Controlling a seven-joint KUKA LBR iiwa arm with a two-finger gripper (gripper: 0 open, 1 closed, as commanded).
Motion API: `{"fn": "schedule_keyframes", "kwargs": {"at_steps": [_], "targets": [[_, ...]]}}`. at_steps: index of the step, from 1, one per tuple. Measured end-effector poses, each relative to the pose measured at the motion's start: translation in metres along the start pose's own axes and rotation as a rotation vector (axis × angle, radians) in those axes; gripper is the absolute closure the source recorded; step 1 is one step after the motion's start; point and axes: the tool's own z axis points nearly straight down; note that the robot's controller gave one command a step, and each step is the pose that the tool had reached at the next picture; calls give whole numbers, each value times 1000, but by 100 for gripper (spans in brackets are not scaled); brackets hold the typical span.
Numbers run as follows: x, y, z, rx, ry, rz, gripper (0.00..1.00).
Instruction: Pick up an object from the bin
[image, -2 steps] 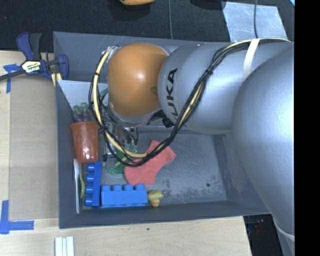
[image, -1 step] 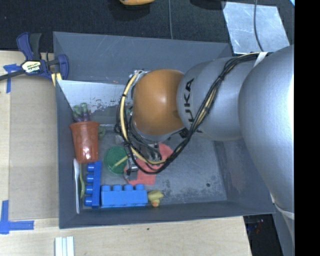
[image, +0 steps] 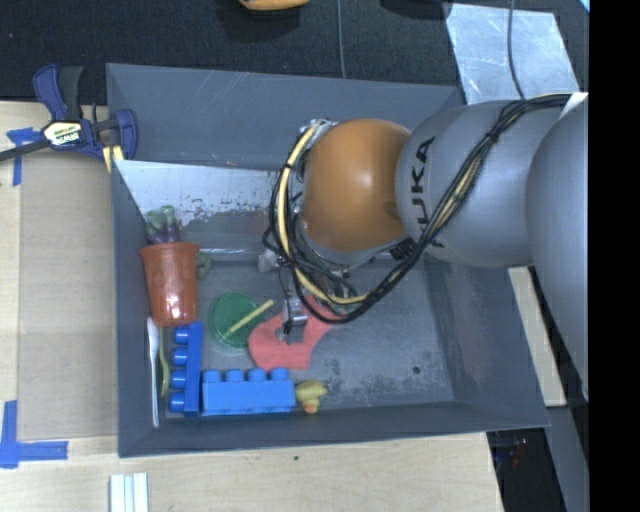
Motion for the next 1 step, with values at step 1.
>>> {"fn": "schedule_keyframes", "kwargs": {"at_steps": [1], "targets": [[-8, -6, 26, 3, 10, 143, 0]]}}
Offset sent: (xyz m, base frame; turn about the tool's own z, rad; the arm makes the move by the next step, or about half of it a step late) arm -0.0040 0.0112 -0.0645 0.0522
